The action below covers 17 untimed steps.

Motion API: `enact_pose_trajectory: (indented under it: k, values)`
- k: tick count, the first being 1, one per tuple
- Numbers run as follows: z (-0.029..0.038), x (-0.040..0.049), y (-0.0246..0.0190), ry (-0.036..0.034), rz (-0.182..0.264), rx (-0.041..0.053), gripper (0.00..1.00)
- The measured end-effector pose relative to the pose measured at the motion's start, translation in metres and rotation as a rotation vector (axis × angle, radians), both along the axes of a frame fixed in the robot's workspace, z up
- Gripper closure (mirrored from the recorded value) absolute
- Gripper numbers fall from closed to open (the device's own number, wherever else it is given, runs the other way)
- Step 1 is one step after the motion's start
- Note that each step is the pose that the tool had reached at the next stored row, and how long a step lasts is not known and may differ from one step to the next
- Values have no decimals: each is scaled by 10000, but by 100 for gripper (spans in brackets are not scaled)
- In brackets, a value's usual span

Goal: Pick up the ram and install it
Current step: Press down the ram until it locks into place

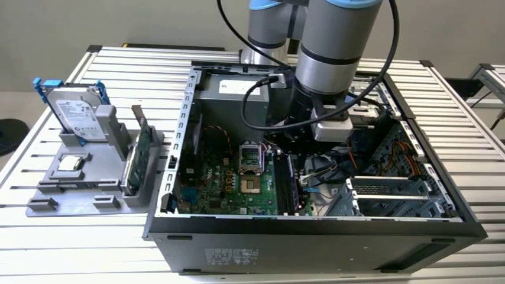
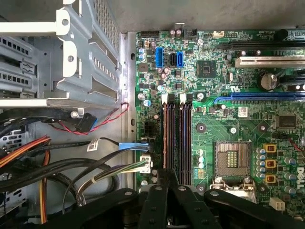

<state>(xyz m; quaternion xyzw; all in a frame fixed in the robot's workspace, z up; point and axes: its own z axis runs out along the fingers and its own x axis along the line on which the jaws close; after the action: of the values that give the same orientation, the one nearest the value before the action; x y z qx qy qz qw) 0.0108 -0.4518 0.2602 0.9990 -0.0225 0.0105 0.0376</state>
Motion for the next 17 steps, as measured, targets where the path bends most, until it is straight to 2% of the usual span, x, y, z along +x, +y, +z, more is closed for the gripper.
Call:
enact_pose_trajectory:
  k: [17]
  values:
    - [16, 0, 0, -10, 0, -162, 100]
